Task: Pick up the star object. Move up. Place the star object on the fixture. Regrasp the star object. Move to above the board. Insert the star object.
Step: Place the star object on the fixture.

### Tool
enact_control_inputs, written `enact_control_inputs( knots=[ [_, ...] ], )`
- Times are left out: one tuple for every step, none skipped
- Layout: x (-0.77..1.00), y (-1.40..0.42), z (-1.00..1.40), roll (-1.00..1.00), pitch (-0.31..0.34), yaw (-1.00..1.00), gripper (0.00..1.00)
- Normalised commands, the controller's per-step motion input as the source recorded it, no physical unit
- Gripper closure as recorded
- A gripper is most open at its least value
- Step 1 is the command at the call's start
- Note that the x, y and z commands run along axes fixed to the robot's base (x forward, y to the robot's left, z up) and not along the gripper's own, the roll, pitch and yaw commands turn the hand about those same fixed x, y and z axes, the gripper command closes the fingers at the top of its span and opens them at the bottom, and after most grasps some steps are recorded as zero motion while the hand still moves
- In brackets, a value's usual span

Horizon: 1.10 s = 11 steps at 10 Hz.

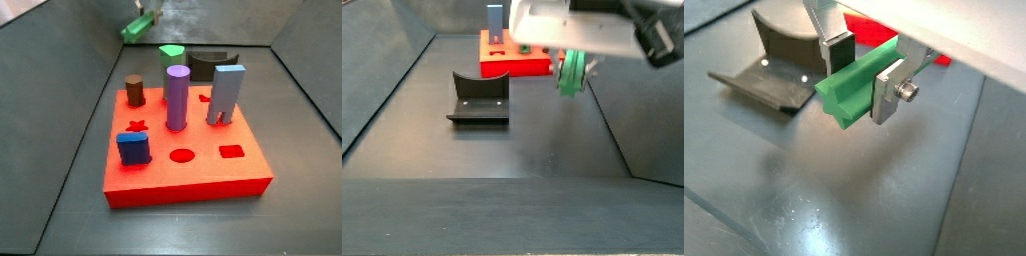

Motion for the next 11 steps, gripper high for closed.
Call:
enact_control_inputs(
  knots=[
    [-0.03, 0.01, 1.0, 0.06, 0.049, -0.02, 1.0],
    [-0.03, 0.01, 0.85, 0.07, 0.058, -0.01, 1.0],
    [-0.02, 0.01, 0.69, 0.07, 0.065, 0.0, 1.0],
    [-0.01, 0.01, 0.53, 0.07, 0.073, 0.01, 1.0],
    [0.0, 0.01, 0.37, 0.06, 0.083, 0.01, 1.0],
    [1.0, -0.48, -0.07, -0.04, 0.141, 1.0, 1.0],
    [1.0, -0.48, -0.12, -0.04, 0.16, 1.0, 1.0],
    [1.0, -0.39, -0.11, -0.03, 0.133, 0.66, 1.0],
    [1.0, -0.35, -0.1, -0.04, 0.12, 0.5, 1.0],
    [1.0, -0.31, -0.08, -0.04, 0.112, 0.28, 1.0],
    [1.0, -0.29, -0.08, -0.05, 0.112, 0.21, 1.0]
  ],
)
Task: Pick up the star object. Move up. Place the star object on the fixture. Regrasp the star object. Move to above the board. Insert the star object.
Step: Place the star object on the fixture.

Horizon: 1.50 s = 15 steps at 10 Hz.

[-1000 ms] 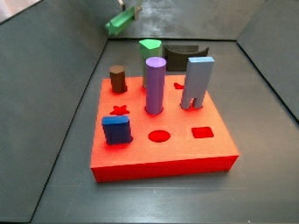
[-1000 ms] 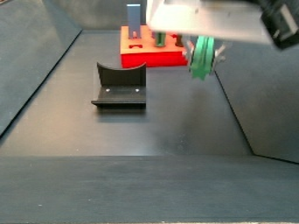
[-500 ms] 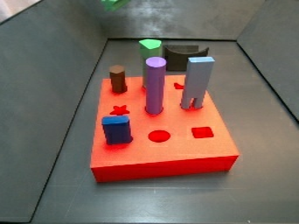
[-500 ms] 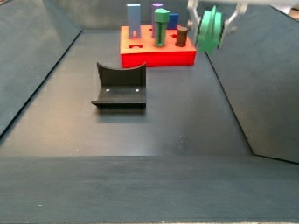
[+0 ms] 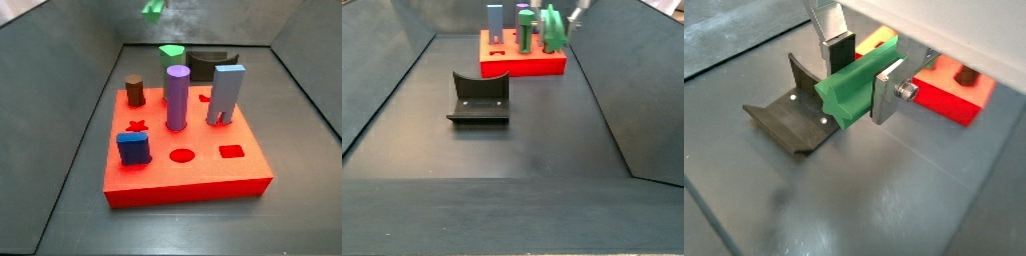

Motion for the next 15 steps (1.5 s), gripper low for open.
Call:
enact_control_inputs(
  knots=[
    [1.0, -0.23, -0.06, -0.05, 0.113, 0.09, 1.0],
    [1.0, -0.19, -0.05, -0.05, 0.113, 0.05, 1.0],
    [1.0, -0.16, -0.04, -0.05, 0.119, 0.04, 1.0],
    [1.0, -0.14, -0.04, -0.05, 0.126, 0.03, 1.0],
    [1.0, -0.12, -0.03, -0.05, 0.131, 0.03, 1.0],
    [1.0, -0.09, -0.02, -0.05, 0.141, 0.03, 1.0],
    [1.0, -0.06, -0.01, -0.05, 0.148, 0.03, 1.0],
    [1.0, -0.05, -0.01, -0.05, 0.152, 0.03, 1.0],
    [0.91, -0.03, 0.0, -0.04, 0.163, 0.03, 1.0],
    [1.0, 0.4, 0.27, -1.0, 0.078, 0.15, 1.0],
    [1.0, 0.43, 0.28, -1.0, 0.08, 0.14, 1.0],
    [0.97, 0.36, 0.2, -1.0, 0.095, 0.11, 1.0],
    [0.89, 0.22, 0.1, -1.0, 0.109, 0.09, 1.0],
    [0.8, 0.13, 0.04, -1.0, 0.136, 0.07, 1.0],
    [0.72, 0.08, 0.02, -1.0, 0.162, 0.05, 1.0]
  ],
)
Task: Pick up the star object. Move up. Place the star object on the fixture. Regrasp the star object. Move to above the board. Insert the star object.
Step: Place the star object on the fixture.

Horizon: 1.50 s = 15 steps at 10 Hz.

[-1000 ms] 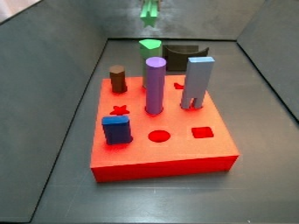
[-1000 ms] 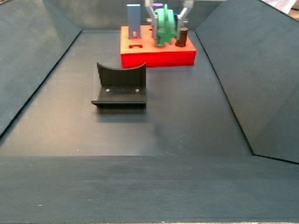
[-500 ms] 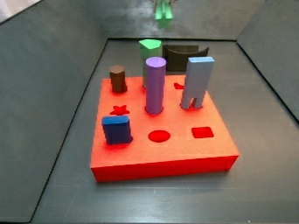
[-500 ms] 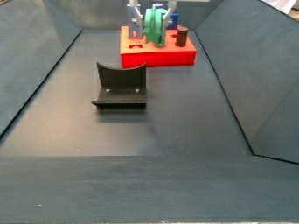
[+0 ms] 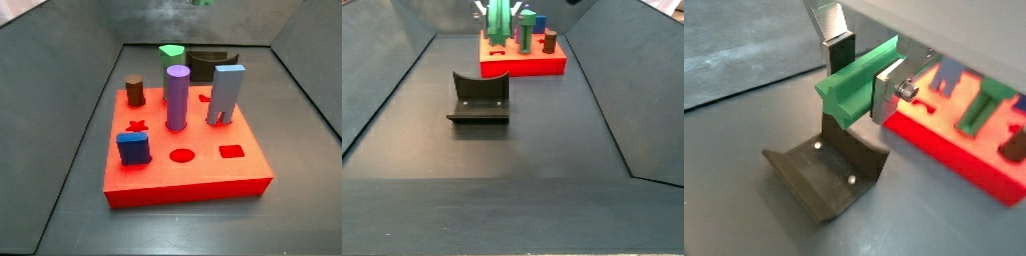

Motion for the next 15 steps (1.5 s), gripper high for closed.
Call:
enact_control_inputs(
  knots=[
    [0.65, 0.06, 0.0, -1.0, 0.186, 0.02, 1.0],
    [0.56, 0.06, 0.0, -0.9, 0.196, -0.02, 1.0],
    [0.49, 0.05, -0.01, -0.73, 0.183, -0.05, 1.0],
    [0.42, 0.05, -0.01, -0.57, 0.164, -0.08, 1.0],
    [0.35, 0.05, -0.01, -0.41, 0.144, -0.09, 1.0],
    [0.25, 0.04, -0.01, -0.24, 0.121, -0.1, 1.0],
    [0.18, 0.04, 0.0, -0.18, 0.105, -0.1, 1.0],
    [0.11, 0.06, -1.0, -1.0, 0.019, -0.2, 1.0],
    [0.1, 0.07, -1.0, -1.0, -0.003, -0.2, 1.0],
    [0.11, 0.08, -1.0, -1.0, 0.0, -0.2, 1.0],
    [0.13, 0.08, -1.0, -1.0, 0.019, -0.18, 1.0],
    [0.13, 0.08, -1.0, -1.0, 0.022, -0.18, 1.0],
    [0.14, 0.09, -1.0, -0.93, 0.014, -0.17, 1.0],
    [0.15, 0.1, -1.0, -0.83, 0.004, -0.16, 1.0],
    [0.16, 0.1, -1.0, -0.61, -0.002, -0.13, 1.0]
  ],
)
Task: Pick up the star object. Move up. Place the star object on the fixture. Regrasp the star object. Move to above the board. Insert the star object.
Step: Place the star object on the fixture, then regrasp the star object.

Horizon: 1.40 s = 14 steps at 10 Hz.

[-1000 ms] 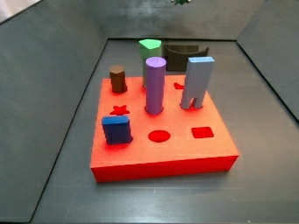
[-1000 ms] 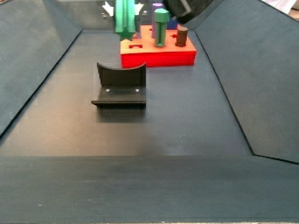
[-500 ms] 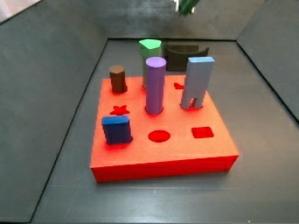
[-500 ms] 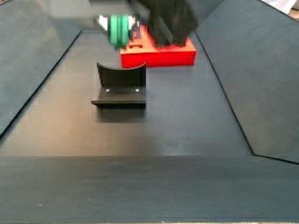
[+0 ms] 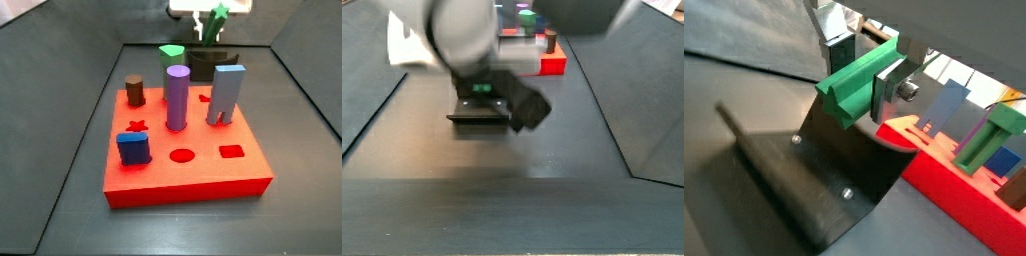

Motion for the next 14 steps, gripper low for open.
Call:
enact_control_inputs(
  knots=[
    [0.17, 0.11, -1.0, -0.39, 0.0, -0.1, 1.0],
    [0.18, 0.11, -1.0, -0.27, 0.006, -0.09, 1.0],
    [0.18, 0.11, -0.98, -0.21, 0.007, -0.08, 1.0],
    [0.15, 0.1, -0.79, -0.18, 0.008, -0.07, 1.0],
    [0.12, 0.08, -0.61, -0.16, 0.008, -0.07, 1.0],
    [0.1, 0.08, -0.5, -0.12, 0.001, -0.07, 1.0],
    [0.08, 0.05, -0.5, -0.11, 0.0, -0.06, 1.0],
    [0.0, 0.0, 0.0, 0.0, 0.0, 0.0, 0.0],
    [0.0, 0.0, 1.0, 0.02, 0.013, -0.01, 0.0],
    [-0.01, 0.0, 1.0, 0.02, 0.017, -0.01, 0.0],
    [-0.03, 0.0, 1.0, 0.04, 0.022, 0.0, 0.0],
    [-0.03, 0.0, 1.0, 0.05, 0.025, 0.0, 0.0],
    [-0.04, 0.0, 1.0, 0.06, 0.038, 0.01, 0.0],
    [-0.04, 0.0, 0.9, 0.05, 0.052, 0.0, 0.0]
  ],
)
